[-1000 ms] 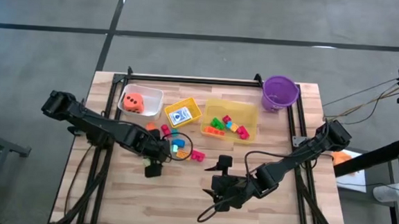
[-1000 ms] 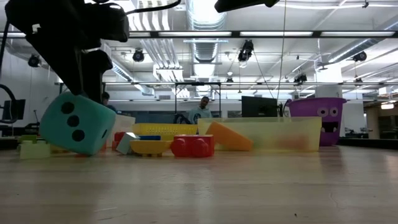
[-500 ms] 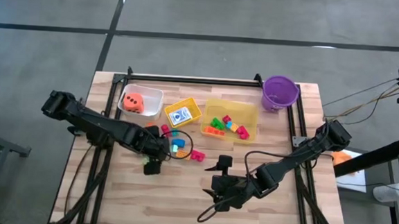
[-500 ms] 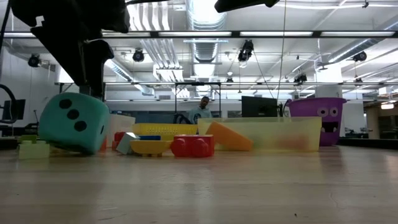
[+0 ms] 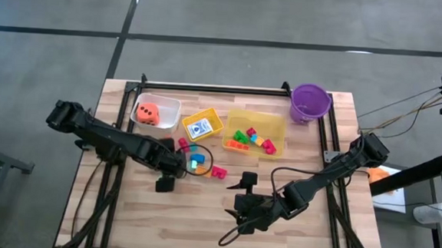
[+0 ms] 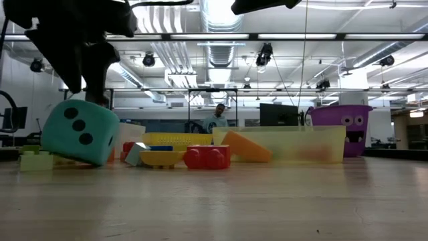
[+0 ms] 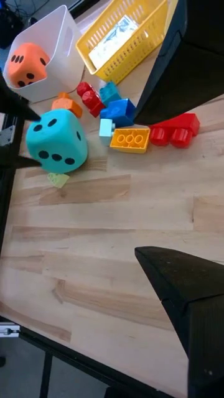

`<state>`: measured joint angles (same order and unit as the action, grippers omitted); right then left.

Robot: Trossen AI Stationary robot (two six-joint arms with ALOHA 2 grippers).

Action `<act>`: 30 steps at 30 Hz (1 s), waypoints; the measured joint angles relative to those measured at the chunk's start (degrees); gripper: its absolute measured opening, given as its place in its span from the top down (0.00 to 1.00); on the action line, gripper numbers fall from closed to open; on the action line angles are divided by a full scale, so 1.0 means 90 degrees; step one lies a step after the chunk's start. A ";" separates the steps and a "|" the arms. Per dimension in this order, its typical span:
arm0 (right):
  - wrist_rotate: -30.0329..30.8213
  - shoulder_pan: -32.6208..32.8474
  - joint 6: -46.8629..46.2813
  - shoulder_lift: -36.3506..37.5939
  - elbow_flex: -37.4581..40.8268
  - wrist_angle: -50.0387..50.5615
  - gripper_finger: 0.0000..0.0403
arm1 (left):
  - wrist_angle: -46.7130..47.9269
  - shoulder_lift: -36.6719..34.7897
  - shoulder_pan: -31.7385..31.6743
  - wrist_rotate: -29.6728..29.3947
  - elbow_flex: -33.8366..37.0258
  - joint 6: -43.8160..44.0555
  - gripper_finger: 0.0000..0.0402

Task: Pick & Place Toys
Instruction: Put the blue dice into the white bin

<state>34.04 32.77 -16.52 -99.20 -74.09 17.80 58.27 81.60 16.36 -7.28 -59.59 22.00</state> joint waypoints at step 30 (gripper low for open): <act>0.0000 0.0000 -0.0001 -0.0002 0.0045 -0.0002 0.18 | 0.0477 0.0952 0.0005 -0.1094 -0.0223 0.0051 0.15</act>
<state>34.04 32.77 -16.53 -99.22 -73.69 17.78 62.56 90.17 16.40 -17.12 -61.60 22.46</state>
